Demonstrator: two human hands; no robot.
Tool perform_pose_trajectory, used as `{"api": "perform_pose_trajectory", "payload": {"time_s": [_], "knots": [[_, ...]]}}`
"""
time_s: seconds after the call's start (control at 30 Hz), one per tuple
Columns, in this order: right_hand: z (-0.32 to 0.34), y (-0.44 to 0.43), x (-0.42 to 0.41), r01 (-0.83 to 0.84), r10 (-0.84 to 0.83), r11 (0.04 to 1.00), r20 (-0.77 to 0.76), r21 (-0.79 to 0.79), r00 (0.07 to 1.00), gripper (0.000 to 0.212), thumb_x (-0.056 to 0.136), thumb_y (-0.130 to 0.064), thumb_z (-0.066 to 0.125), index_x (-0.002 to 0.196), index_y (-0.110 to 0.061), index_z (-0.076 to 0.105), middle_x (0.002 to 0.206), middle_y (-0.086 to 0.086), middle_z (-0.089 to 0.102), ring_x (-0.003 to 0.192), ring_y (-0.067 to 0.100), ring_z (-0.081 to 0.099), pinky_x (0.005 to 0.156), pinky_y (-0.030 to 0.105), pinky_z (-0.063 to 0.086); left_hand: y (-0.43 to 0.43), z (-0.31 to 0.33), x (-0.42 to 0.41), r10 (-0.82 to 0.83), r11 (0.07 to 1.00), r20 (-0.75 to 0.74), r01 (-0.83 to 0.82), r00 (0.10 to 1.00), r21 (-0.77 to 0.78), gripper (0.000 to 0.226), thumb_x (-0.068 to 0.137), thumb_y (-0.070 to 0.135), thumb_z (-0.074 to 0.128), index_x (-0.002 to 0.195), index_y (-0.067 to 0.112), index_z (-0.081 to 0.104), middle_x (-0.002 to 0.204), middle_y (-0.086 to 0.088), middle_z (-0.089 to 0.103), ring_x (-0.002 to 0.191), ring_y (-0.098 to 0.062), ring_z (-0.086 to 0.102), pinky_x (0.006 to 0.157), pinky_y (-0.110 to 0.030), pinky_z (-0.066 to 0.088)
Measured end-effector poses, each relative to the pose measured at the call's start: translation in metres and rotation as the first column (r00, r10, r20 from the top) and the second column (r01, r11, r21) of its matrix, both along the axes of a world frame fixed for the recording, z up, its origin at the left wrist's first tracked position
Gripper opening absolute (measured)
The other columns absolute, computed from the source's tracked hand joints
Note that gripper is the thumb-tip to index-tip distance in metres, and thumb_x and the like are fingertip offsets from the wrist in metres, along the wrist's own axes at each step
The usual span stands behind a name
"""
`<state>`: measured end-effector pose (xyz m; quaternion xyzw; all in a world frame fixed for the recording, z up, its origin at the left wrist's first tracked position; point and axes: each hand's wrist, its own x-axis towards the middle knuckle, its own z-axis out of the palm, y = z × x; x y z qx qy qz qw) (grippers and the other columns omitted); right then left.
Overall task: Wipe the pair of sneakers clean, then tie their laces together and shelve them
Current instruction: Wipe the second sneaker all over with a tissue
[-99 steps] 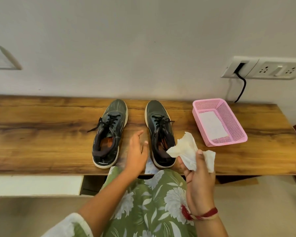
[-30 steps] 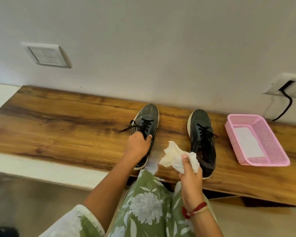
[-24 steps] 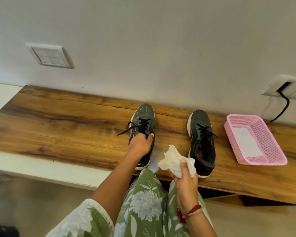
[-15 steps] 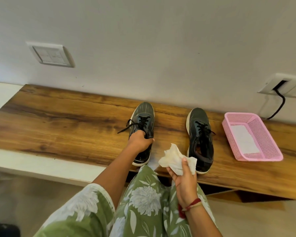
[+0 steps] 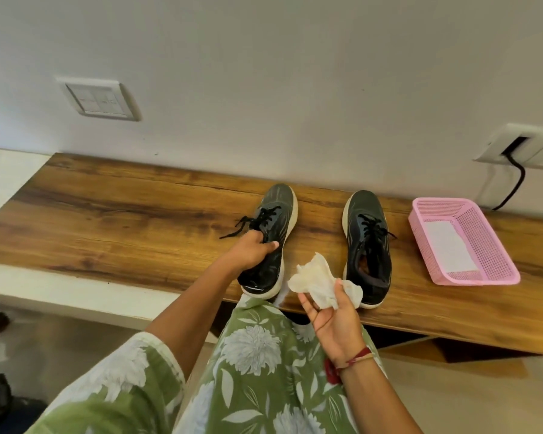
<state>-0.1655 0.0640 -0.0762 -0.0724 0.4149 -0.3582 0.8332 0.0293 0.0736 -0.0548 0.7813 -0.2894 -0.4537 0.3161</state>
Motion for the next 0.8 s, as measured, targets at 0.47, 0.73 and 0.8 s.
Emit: {"api": "perform_pose_trajectory", "payload": {"time_s": [0.47,0.73,0.8], "knots": [[0.052,0.005,-0.041,0.114,-0.142,0.970,-0.121,-0.216,0.982,0.025,0.096,-0.021,0.048,0.117,-0.010,0.054,0.110,0.009,0.066,0.098,0.019,0.066,0.079,0.037,0.055,0.052,-0.017,-0.097,0.260,0.909,-0.448,-0.373,0.855,-0.185,0.024,0.096,0.029,0.055,0.109,0.010,0.063,0.109,-0.010,0.069,0.104,-0.026,0.065,0.091,-0.035,0.052],[0.049,0.013,-0.028,-0.254,-0.069,0.836,-0.552,-0.486,0.831,0.015,0.096,-0.030,0.047,0.091,-0.024,0.059,0.091,-0.004,0.066,0.090,0.014,0.063,0.088,0.038,0.050,0.064,-0.033,-0.113,0.371,0.879,-0.420,-0.460,0.828,-0.130,0.056,0.096,0.056,0.037,0.112,0.007,0.059,0.098,-0.010,0.065,0.091,-0.023,0.063,0.084,-0.035,0.052],[0.046,0.010,-0.027,-0.462,-0.090,0.693,-0.702,-0.553,0.706,0.022,0.096,-0.034,0.045,0.086,-0.022,0.060,0.086,0.002,0.066,0.087,0.019,0.063,0.085,0.038,0.049,0.063,-0.033,-0.112,0.376,0.874,-0.431,-0.468,0.821,-0.130,0.053,0.098,0.053,0.033,0.105,0.007,0.060,0.077,-0.006,0.061,0.068,-0.017,0.058,0.062,-0.027,0.049]]}}
